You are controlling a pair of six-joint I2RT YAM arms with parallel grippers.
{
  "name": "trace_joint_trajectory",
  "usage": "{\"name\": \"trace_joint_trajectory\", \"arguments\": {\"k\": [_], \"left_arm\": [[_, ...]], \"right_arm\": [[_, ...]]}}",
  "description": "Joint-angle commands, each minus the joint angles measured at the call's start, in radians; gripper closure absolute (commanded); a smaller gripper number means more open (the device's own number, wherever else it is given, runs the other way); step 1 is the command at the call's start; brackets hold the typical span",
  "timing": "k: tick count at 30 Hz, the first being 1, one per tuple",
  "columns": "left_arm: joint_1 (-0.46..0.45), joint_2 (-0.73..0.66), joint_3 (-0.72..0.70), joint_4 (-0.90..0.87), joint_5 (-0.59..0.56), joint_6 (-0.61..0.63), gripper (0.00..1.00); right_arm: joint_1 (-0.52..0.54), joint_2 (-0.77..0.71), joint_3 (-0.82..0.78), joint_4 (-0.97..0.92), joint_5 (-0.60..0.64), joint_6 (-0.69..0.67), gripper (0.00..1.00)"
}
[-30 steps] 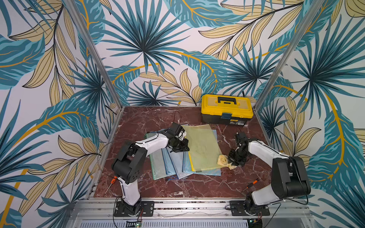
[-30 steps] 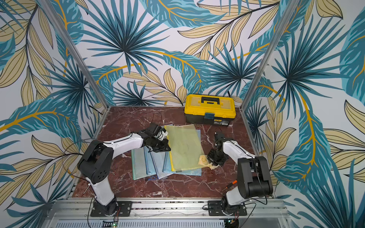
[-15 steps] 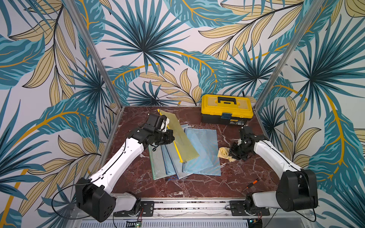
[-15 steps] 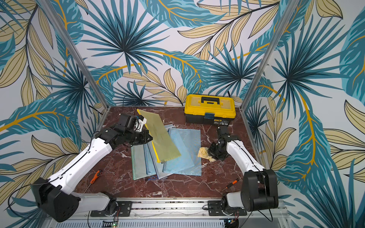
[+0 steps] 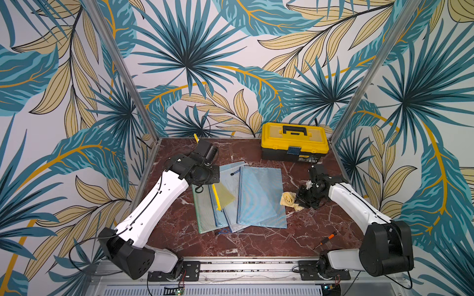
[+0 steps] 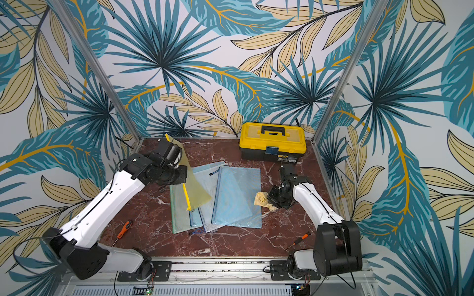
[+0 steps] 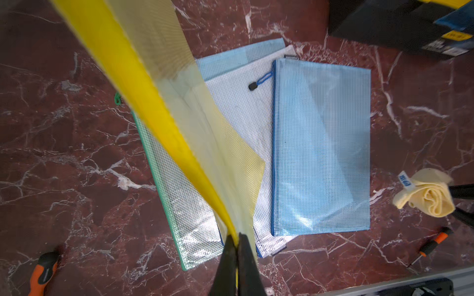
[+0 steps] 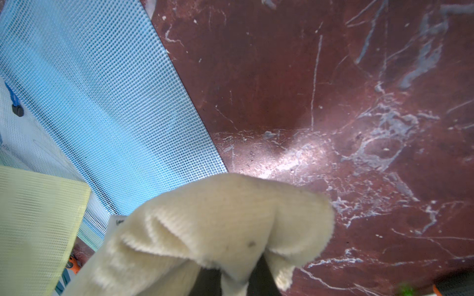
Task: Wipe the document bag
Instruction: Adjust the document bag.
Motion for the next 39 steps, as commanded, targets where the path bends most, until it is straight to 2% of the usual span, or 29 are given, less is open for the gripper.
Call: {"name": "trace_joint_trajectory", "arguments": {"k": [1,6,11,16,26,28,30,32,37,39], "left_arm": [[-0.074,0.084,0.074,-0.048,-0.021,0.021,1.00],[-0.195,0.236,0.236,-0.048,-0.008,0.030,1.00],[-0.278,0.383,0.413,-0.046,0.009,0.051,1.00],[-0.305,0.524,0.588,-0.043,0.159,0.050,1.00],[-0.359,0.829,0.886,-0.039,0.363,-0.002,0.99],[-0.363,0.887,0.947,-0.039,0.397,-0.010,0.90],[-0.367,0.930,1.010,-0.037,0.424,-0.015,0.72],[-0.367,0.983,1.058,-0.031,0.441,-0.022,0.60],[-0.364,0.985,1.120,-0.010,0.450,-0.022,0.36],[-0.351,0.948,1.099,-0.009,0.404,-0.006,0.26]], "right_arm": [[0.008,-0.045,-0.005,-0.037,0.006,-0.003,1.00],[0.007,-0.086,-0.014,-0.056,0.015,0.002,1.00],[0.008,-0.081,-0.030,-0.047,-0.001,0.005,1.00],[0.008,-0.098,-0.025,-0.065,0.042,0.014,1.00],[0.006,-0.182,0.117,-0.278,0.226,-0.035,1.00],[0.006,-0.201,0.119,-0.301,0.241,-0.033,1.00],[0.006,-0.221,0.116,-0.316,0.248,-0.029,1.00],[0.006,-0.232,0.113,-0.325,0.252,-0.029,1.00],[0.007,-0.211,0.114,-0.324,0.239,-0.032,1.00],[0.009,-0.181,0.114,-0.297,0.202,-0.039,1.00]]}}
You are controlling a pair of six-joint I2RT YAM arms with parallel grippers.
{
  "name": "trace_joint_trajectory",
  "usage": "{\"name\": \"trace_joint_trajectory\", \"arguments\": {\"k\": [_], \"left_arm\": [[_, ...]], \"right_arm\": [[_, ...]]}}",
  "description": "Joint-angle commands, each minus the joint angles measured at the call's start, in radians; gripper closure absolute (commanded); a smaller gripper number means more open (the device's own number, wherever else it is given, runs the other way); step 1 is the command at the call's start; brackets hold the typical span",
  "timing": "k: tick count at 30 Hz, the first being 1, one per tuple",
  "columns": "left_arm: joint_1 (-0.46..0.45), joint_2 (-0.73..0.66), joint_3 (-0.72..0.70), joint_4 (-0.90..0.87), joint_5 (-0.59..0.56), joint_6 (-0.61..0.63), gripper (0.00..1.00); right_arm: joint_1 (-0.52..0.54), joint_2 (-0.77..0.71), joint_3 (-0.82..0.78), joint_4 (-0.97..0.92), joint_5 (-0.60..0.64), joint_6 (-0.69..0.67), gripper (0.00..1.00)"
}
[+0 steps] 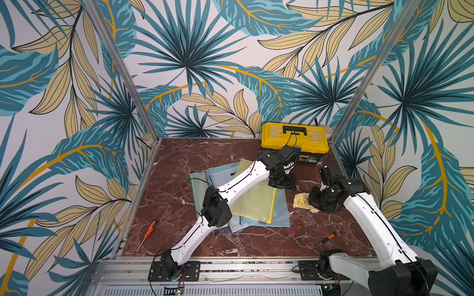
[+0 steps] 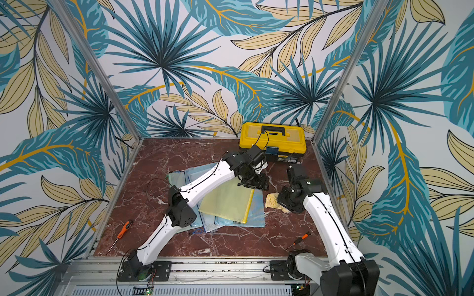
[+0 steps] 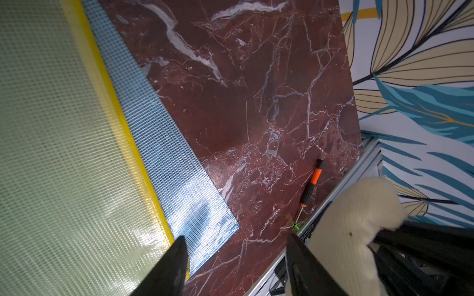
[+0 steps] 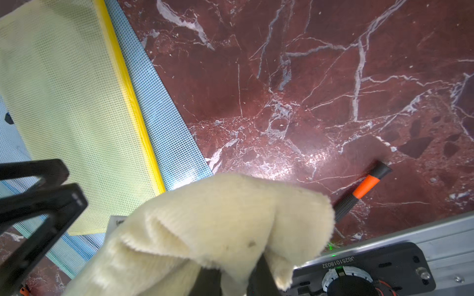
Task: Wipe the document bag
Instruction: Adjust the document bag.
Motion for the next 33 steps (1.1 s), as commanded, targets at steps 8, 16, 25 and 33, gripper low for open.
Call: {"name": "trace_joint_trajectory", "arguments": {"k": [8,16,25,33], "left_arm": [[0.252,-0.511,-0.739,0.383,0.044,0.070,0.20],[0.466,-0.685,-1.160,0.579,0.252,0.227,0.21],[0.602,-0.548,-1.153,0.602,0.415,0.367,0.27],[0.662,-0.415,-1.121,0.604,0.432,0.410,0.28]], "right_arm": [[0.190,0.261,0.107,0.124,-0.055,0.013,1.00],[0.251,0.556,0.221,0.265,-0.149,0.008,1.00],[0.251,0.745,0.257,0.308,-0.172,-0.014,1.00],[0.252,0.745,0.220,0.321,-0.155,-0.014,1.00]]}}
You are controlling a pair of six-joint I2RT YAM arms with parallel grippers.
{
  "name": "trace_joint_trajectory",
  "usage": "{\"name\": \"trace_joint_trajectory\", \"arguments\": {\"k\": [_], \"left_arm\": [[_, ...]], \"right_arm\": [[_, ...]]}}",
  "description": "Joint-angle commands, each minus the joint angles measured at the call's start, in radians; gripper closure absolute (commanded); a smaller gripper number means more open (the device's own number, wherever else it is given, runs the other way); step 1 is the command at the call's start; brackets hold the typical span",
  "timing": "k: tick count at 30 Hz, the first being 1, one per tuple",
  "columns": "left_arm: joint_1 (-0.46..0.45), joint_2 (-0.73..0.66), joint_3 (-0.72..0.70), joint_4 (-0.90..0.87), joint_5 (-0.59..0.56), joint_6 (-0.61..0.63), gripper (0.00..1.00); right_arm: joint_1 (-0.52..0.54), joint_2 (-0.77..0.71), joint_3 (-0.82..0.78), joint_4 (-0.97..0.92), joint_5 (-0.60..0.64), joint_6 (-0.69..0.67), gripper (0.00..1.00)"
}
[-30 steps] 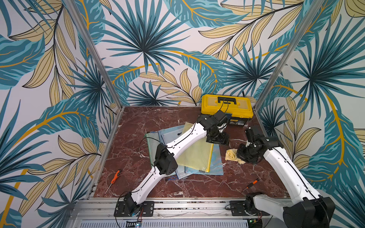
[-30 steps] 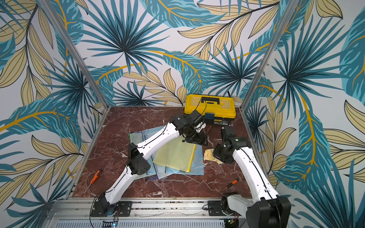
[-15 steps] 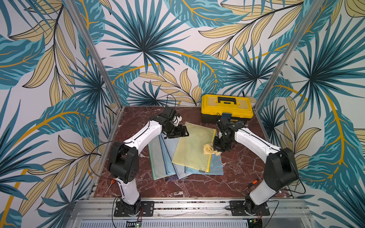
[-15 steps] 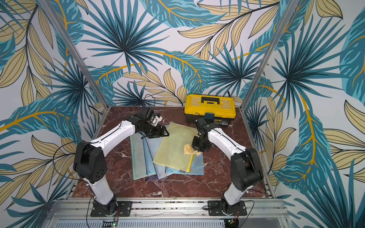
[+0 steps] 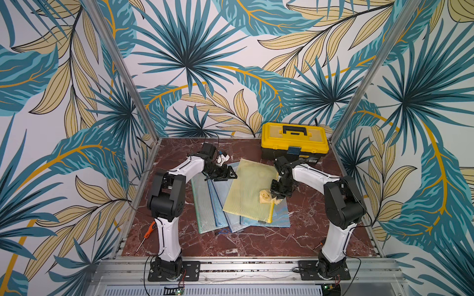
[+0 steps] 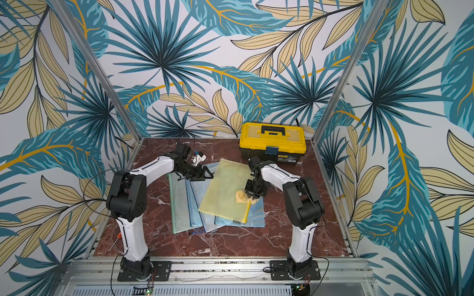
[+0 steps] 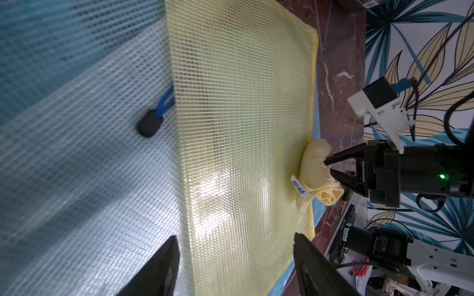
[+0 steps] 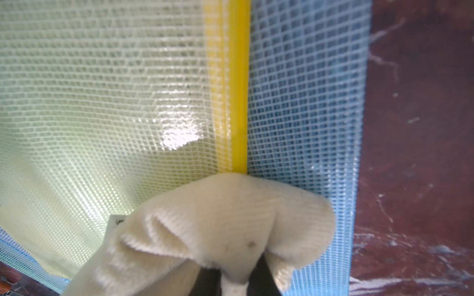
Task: Wipe the document bag
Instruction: Adjust the document bag, then move the document bag.
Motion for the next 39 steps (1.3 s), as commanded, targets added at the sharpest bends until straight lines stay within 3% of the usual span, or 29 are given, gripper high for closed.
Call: {"name": "trace_joint_trajectory", "arguments": {"k": [1,15,25,30,39], "left_arm": [[-0.001,0.036,0.048,0.017,0.026,0.048,0.29],[-0.005,0.165,0.050,0.017,0.120,0.074,0.41],[-0.050,0.119,0.022,0.016,0.162,0.072,0.66],[-0.088,0.079,0.009,0.016,0.115,0.039,0.86],[-0.201,-0.154,-0.068,0.017,-0.086,-0.097,1.00]], "right_arm": [[0.003,-0.006,-0.024,0.005,0.008,-0.013,1.00],[0.003,0.004,-0.030,0.004,0.014,-0.011,1.00],[0.005,0.001,-0.026,0.004,0.010,-0.014,1.00],[0.007,-0.034,-0.030,-0.011,0.020,-0.018,1.00],[0.006,-0.276,-0.027,-0.120,0.103,-0.036,1.00]]}}
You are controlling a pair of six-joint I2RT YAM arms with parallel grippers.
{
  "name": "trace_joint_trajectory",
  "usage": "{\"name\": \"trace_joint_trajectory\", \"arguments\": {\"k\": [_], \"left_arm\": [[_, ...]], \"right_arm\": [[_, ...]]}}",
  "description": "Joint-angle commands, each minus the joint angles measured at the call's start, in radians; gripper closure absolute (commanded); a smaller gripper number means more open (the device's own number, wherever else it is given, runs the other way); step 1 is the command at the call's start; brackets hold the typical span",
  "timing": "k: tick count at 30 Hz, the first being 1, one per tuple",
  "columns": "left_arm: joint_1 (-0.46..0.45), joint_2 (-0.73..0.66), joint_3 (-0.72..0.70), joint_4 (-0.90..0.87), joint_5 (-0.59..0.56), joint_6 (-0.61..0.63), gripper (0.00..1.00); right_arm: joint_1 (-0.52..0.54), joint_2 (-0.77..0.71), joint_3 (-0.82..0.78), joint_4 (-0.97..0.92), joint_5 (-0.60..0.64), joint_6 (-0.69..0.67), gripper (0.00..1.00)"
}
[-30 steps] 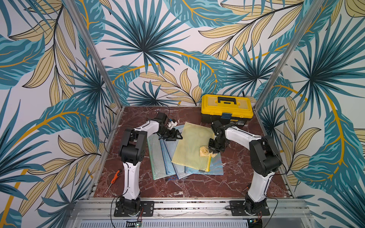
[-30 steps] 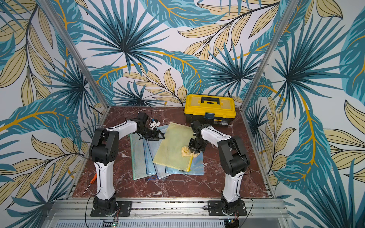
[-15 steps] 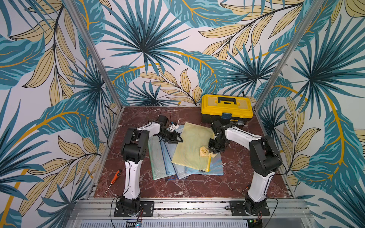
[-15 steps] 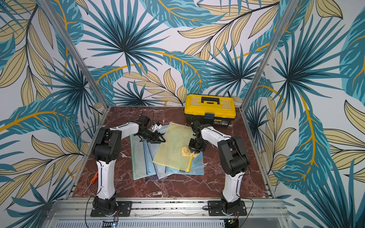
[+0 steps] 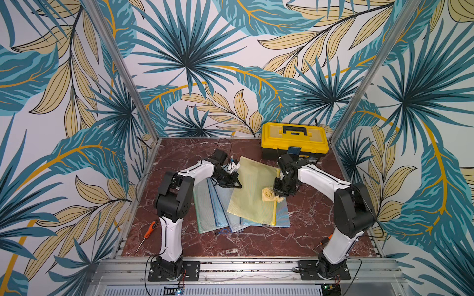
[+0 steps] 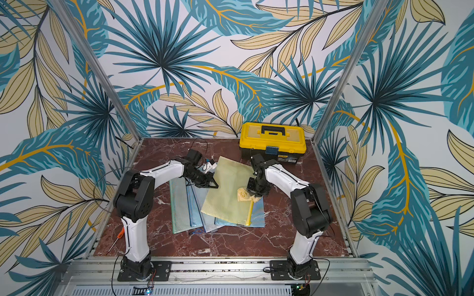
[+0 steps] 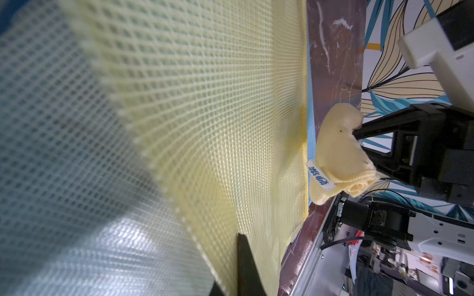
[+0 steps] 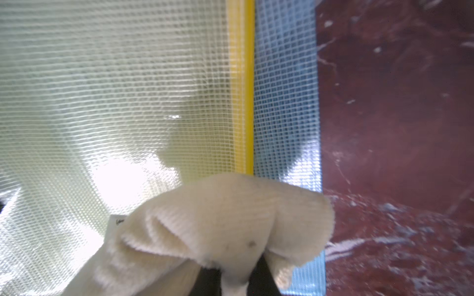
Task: Wipe the document bag
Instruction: Move the document bag.
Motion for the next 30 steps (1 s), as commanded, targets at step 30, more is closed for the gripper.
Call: {"name": "trace_joint_trajectory", "arguments": {"k": [30], "left_arm": [[-0.453,-0.176,-0.285,0.461,-0.572,-0.414,1.00]], "right_arm": [[0.035,-0.225,-0.174,-0.007,0.030,0.017,1.00]]}}
